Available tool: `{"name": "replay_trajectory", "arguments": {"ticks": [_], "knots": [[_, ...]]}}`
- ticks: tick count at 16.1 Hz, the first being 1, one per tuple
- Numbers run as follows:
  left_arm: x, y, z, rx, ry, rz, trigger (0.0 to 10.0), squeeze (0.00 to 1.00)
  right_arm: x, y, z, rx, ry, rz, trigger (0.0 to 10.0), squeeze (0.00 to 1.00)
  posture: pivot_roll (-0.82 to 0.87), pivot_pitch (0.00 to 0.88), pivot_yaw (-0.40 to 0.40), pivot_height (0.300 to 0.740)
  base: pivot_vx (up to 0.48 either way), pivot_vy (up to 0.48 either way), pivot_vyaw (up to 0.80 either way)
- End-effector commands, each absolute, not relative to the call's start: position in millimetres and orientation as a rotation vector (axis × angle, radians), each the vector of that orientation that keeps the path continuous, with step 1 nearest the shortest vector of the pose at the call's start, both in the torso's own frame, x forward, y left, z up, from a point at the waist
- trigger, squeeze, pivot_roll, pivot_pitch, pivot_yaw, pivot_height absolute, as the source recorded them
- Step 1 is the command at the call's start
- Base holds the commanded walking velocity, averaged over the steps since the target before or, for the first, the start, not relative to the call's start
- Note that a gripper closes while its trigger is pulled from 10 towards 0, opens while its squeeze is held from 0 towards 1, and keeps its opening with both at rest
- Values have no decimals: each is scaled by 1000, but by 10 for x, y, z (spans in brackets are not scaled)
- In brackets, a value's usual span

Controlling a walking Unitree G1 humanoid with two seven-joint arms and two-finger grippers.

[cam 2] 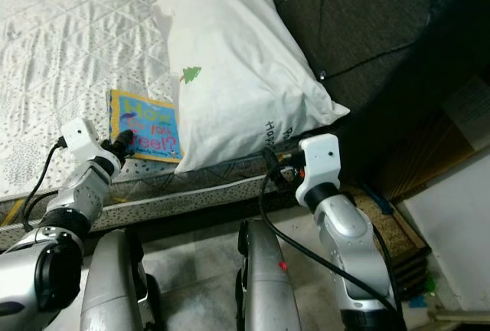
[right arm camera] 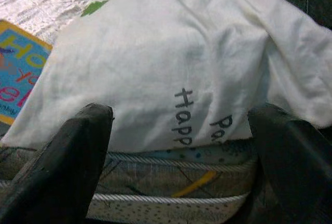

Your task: Clean up the room

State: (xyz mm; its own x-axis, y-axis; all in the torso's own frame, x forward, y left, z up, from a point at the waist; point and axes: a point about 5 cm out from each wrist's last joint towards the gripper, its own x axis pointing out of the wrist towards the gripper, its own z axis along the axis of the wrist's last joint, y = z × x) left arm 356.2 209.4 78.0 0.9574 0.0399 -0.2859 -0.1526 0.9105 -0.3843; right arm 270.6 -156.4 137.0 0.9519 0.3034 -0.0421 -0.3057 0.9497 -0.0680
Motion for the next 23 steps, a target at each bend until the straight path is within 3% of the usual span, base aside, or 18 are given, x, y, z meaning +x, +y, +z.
{"name": "replay_trajectory", "arguments": {"ticks": [1, 7, 11, 15, 17, 19, 22, 23], "knots": [[3571, 2108, 784, -382, 298, 104, 10000, 1000, 2718, -1581, 1342, -79, 38, 299, 10000, 0, -221, 149, -85, 557, 0, 0, 0], [3543, 2330, 779, -250, 393, 172, 10000, 1000, 2828, -1499, 1289, -53, 21, 302, 10000, 0, -172, 108, -57, 557, 0, 0, 0], [3591, 2468, 928, -214, 344, 205, 10000, 1000, 2898, -1421, 1255, -31, 8, 302, 10000, 0, -129, 88, -42, 557, 0, 0, 0], [3582, 2425, 975, -213, 254, 198, 10000, 1000, 3004, -1323, 1243, -1, -16, 304, 10000, 0, -74, 60, -33, 557, 0, 0, 0], [3411, 2453, 970, -176, 119, 273, 10000, 1000, 3078, -1232, 1233, 22, -34, 304, 10000, 0, -46, 37, -21, 557, 0, 0, 0], [3213, 2400, 889, -160, 100, 286, 10000, 1000, 3109, -1186, 1208, 62, -31, 301, 10000, 0, -26, 24, -13, 557, 0, 0, 0], [2990, 2231, 932, -64, 29, 214, 10000, 1000, 3146, -1160, 1177, 106, -40, 286, 10000, 0, -14, 2, -1, 557, 0, 0, 0], [2944, 2183, 958, -47, 6, 191, 10000, 35, 3155, -1159, 1186, 125, -50, 291, 10000, 0, -13, 0, -2, 557, 0, 0, 0]]}}
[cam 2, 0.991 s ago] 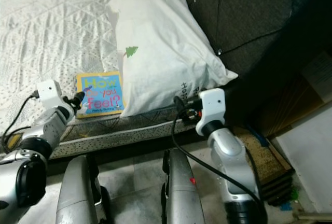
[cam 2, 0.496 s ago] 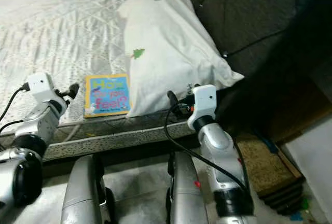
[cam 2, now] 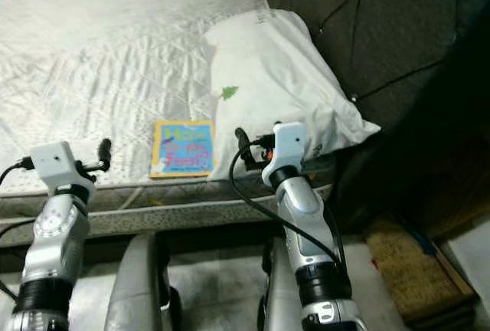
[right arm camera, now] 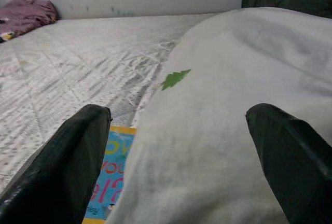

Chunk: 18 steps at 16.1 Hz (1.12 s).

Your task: Clean up the room

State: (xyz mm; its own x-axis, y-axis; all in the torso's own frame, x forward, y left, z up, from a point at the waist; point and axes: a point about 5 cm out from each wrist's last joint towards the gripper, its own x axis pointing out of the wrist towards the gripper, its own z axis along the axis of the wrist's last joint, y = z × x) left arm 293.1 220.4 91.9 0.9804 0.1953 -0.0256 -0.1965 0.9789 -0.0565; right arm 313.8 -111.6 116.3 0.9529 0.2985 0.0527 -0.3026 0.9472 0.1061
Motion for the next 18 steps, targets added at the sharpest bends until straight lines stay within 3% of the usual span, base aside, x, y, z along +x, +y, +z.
{"name": "replay_trajectory", "arguments": {"ticks": [1, 6, 13, 18], "knots": [[2913, 2152, 991, -31, -9, 176, 10000, 0, 3179, -1154, 1211, 126, -63, 298, 10000, 0, -13, 0, -7, 557, 0, 0, 0], [2919, 2069, 1080, 107, -12, 148, 10000, 0, 3262, -1153, 1281, 99, -107, 292, 10000, 0, -10, 0, -18, 608, 0, 0, 0], [2824, 1863, 1043, 47, -24, 94, 10000, 0, 3278, -1093, 1281, 83, -128, 321, 10000, 0, -12, 0, -28, 695, 0, 0, 0], [2843, 1892, 1034, 8, -14, 87, 10000, 0, 3276, -1058, 1283, 86, -132, 320, 10000, 0, -18, 0, -12, 740, 0, 0, 0]]}}
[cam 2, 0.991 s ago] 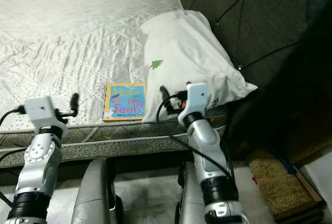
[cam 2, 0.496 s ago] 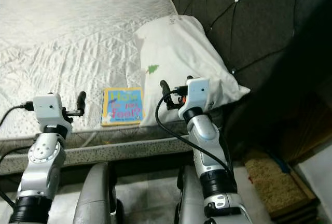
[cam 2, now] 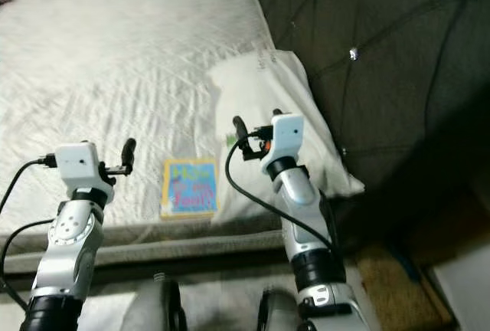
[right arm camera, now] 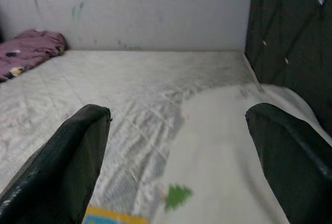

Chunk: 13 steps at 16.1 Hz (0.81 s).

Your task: Clean up the room

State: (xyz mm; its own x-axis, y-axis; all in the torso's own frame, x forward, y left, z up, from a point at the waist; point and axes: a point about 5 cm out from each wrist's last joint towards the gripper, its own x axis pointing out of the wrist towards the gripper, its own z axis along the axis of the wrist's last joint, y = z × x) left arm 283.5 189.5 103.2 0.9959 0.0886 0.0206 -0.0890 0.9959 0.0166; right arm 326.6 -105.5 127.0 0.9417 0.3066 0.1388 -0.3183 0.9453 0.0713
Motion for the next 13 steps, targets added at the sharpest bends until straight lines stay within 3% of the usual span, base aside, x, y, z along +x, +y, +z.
{"name": "replay_trajectory", "arguments": {"ticks": [1, 9, 13], "knots": [[2856, 1888, 1038, 10, -13, 82, 10000, 0, 3282, -1052, 1287, 86, -133, 319, 10000, 0, -18, 0, -12, 740, 0, 0, 0], [2892, 1862, 1060, -13, -23, 59, 10000, 0, 3293, -1055, 1265, 70, -123, 307, 10000, 0, -26, 0, -13, 740, 0, 0, 0], [2899, 1790, 1051, -52, -14, 7, 10000, 0, 3301, -1084, 1247, 53, -109, 285, 10000, 0, -36, 0, -16, 740, 0, 458, 0]]}}
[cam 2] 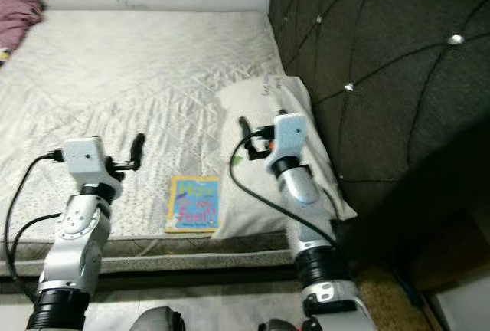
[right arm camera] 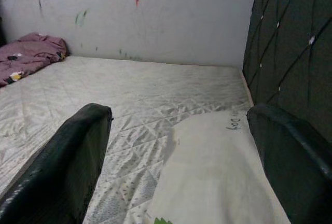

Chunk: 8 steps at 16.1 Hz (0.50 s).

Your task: Clean up the room

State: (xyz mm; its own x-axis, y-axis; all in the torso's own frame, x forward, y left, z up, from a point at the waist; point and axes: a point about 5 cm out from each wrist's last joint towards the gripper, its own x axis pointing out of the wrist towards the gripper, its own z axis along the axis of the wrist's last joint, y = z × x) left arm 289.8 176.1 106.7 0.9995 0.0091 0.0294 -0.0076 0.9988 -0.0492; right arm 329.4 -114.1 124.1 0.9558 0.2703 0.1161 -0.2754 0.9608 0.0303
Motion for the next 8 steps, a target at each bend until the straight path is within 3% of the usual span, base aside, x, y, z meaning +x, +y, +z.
{"name": "replay_trajectory", "arguments": {"ticks": [1, 8], "knots": [[2898, 1785, 1051, -52, -14, 5, 10000, 0, 3301, -1085, 1243, 48, -106, 285, 10000, 0, -36, 0, -16, 740, 0, 480, 0], [2906, 1742, 1048, -72, -10, -7, 10000, 0, 3312, -1087, 1222, 34, -90, 295, 10000, 0, -40, 0, -26, 740, 0, 480, -62]]}}
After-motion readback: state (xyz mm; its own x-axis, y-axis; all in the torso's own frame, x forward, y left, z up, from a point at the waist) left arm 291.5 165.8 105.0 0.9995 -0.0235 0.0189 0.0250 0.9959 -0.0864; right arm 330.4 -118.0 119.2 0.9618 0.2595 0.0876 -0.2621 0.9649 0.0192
